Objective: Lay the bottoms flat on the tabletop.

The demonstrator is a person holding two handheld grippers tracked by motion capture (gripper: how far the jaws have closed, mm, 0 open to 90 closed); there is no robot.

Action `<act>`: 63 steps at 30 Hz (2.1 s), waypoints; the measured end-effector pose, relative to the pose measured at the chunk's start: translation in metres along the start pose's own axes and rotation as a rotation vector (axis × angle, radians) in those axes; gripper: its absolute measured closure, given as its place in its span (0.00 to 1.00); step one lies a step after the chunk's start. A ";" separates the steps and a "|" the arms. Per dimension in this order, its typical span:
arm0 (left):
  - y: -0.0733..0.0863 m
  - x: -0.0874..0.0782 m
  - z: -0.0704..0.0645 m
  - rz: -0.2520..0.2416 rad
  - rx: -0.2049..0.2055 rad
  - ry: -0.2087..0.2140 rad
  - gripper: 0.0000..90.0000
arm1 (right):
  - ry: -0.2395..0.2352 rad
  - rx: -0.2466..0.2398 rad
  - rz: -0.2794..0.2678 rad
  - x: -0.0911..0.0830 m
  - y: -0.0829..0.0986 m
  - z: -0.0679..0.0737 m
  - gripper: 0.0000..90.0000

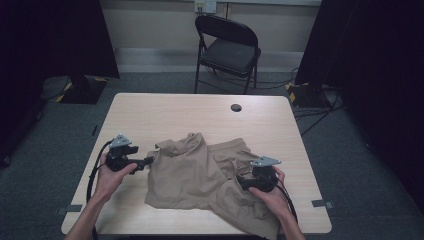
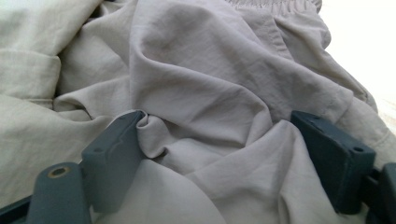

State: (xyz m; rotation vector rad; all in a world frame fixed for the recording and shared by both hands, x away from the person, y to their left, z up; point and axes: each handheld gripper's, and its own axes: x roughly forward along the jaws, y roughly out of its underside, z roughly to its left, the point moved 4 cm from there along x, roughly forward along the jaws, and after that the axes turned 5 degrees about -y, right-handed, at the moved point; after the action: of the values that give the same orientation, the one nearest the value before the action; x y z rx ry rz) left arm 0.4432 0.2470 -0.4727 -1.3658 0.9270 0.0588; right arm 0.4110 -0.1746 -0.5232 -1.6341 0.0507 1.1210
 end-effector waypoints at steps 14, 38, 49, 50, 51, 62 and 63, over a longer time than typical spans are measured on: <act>-0.051 0.093 -0.045 0.059 -0.025 0.154 0.27 | 0.004 -0.007 -0.009 0.002 0.001 0.001 0.19; -0.035 0.009 -0.069 -0.100 0.009 0.310 0.92 | 0.004 -0.008 -0.009 0.002 0.001 0.001 0.19; 0.054 -0.008 -0.072 0.103 0.060 0.318 0.92 | 0.004 -0.009 -0.011 0.002 0.001 0.001 0.19; 0.059 -0.009 -0.070 0.117 0.070 0.303 0.92 | 0.005 -0.009 -0.010 0.002 0.001 0.001 0.19; 0.067 -0.010 -0.067 0.128 0.064 0.297 0.92 | 0.005 -0.009 -0.010 0.002 0.001 0.001 0.19; 0.077 -0.014 -0.050 0.141 0.031 0.263 0.91 | 0.011 -0.007 0.001 -0.013 0.014 0.006 0.20; 0.078 -0.016 -0.051 0.145 0.034 0.270 0.90 | 0.005 -0.006 0.003 -0.015 0.016 0.007 0.20</act>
State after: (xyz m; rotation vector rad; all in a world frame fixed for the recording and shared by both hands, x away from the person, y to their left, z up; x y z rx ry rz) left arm 0.3637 0.2315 -0.5215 -1.2929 1.2475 -0.0319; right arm 0.3894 -0.1824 -0.5246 -1.6430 0.0528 1.1208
